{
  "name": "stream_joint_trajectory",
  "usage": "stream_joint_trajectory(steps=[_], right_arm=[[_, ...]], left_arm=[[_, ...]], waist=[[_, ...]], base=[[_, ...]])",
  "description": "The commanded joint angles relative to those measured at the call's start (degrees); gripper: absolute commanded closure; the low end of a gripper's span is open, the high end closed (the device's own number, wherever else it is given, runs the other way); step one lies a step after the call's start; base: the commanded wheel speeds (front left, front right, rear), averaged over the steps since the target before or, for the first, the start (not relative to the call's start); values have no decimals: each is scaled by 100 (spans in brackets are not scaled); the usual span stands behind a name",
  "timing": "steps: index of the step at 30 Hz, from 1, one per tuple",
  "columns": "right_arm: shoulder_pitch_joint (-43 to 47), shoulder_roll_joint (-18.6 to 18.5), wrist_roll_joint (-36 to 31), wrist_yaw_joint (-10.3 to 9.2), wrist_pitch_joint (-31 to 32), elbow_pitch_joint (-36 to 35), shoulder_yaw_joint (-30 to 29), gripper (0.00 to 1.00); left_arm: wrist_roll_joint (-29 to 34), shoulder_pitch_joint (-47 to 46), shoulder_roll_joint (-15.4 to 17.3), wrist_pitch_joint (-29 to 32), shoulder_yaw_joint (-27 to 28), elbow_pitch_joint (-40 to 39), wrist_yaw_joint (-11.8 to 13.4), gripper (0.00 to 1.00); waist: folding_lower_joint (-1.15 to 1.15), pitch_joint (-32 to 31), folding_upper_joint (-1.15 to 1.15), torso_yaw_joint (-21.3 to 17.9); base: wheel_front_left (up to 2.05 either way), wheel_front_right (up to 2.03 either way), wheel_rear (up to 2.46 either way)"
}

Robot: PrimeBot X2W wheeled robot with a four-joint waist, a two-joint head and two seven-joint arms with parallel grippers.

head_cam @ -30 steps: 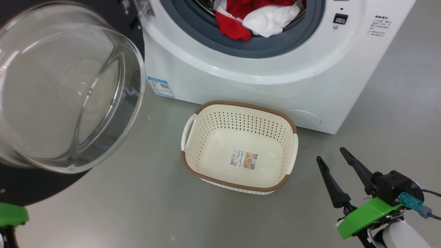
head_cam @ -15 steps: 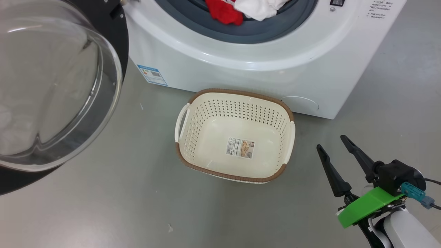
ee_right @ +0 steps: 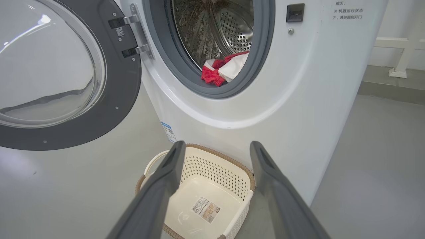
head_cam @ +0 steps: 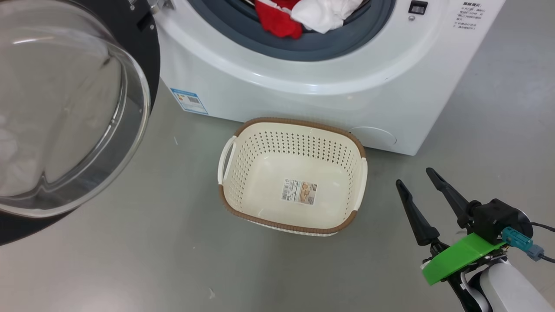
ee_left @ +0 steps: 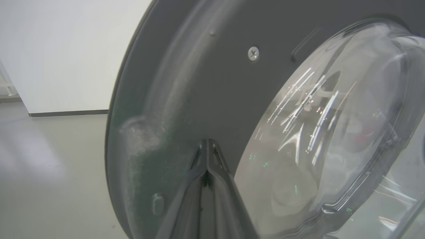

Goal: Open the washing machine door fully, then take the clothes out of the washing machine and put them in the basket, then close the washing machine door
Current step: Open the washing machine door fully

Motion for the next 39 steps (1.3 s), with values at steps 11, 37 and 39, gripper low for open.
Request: stream_joint_trajectory(steps=[11, 37, 39], right_arm=[[119, 63, 24, 36, -52, -93, 101, 0], [560, 367, 43, 36, -52, -95, -195, 0], [592, 390, 39, 36, -52, -108, -236, 0]], left_arm=[[-184, 666, -120, -29, -88, -489, -36, 99], [-574, 2631, -950, -29, -1778, -2592, -38, 0], [-630, 2727, -958, -29, -2004, -2645, -38, 0]], waist=[[0, -390, 0, -27], [0, -1055, 0, -731], [0, -1085, 0, -861]], base=[[0, 0, 0], [0, 0, 0], [0, 0, 0]])
